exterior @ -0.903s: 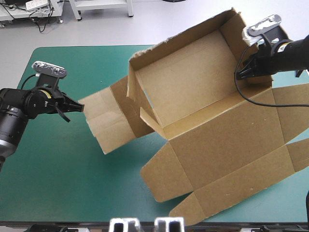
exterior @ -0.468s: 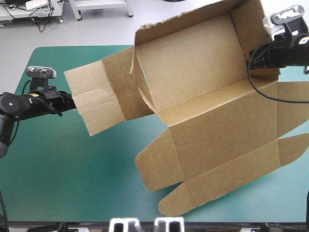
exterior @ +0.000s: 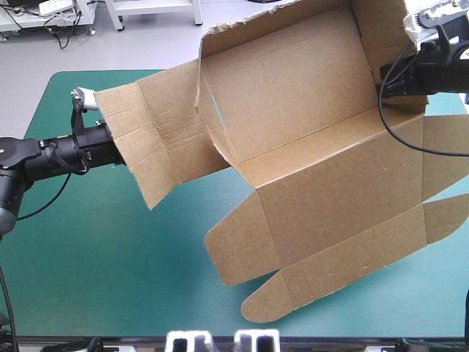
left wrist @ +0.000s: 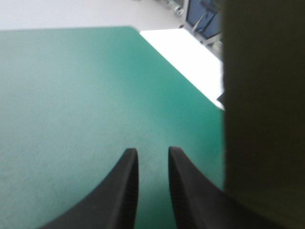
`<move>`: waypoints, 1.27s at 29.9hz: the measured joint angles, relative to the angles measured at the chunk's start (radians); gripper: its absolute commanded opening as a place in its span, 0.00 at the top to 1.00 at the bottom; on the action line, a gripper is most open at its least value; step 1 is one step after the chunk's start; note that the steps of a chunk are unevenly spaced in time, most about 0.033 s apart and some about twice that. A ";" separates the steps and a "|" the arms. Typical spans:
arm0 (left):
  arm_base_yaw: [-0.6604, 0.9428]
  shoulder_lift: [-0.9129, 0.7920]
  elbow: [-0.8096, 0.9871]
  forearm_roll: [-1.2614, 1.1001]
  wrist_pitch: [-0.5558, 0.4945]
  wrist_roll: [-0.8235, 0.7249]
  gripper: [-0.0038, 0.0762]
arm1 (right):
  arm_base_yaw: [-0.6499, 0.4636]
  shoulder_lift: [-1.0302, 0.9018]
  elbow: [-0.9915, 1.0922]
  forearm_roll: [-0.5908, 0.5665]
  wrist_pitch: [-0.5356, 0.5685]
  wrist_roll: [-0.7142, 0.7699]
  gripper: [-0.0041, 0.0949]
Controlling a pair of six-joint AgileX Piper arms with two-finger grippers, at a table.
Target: Fold the box
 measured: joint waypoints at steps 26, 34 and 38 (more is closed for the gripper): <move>-0.168 -0.008 -0.035 -0.109 0.009 0.009 0.34 | 0.018 0.031 0.000 0.055 0.000 0.003 0.98; -0.191 -0.009 -0.083 -0.123 0.012 0.008 0.34 | 0.126 0.107 0.008 -0.027 -0.003 0.064 0.98; -0.191 -0.009 -0.084 -0.122 0.012 0.005 0.34 | 0.197 0.128 0.010 -0.097 -0.033 0.114 0.98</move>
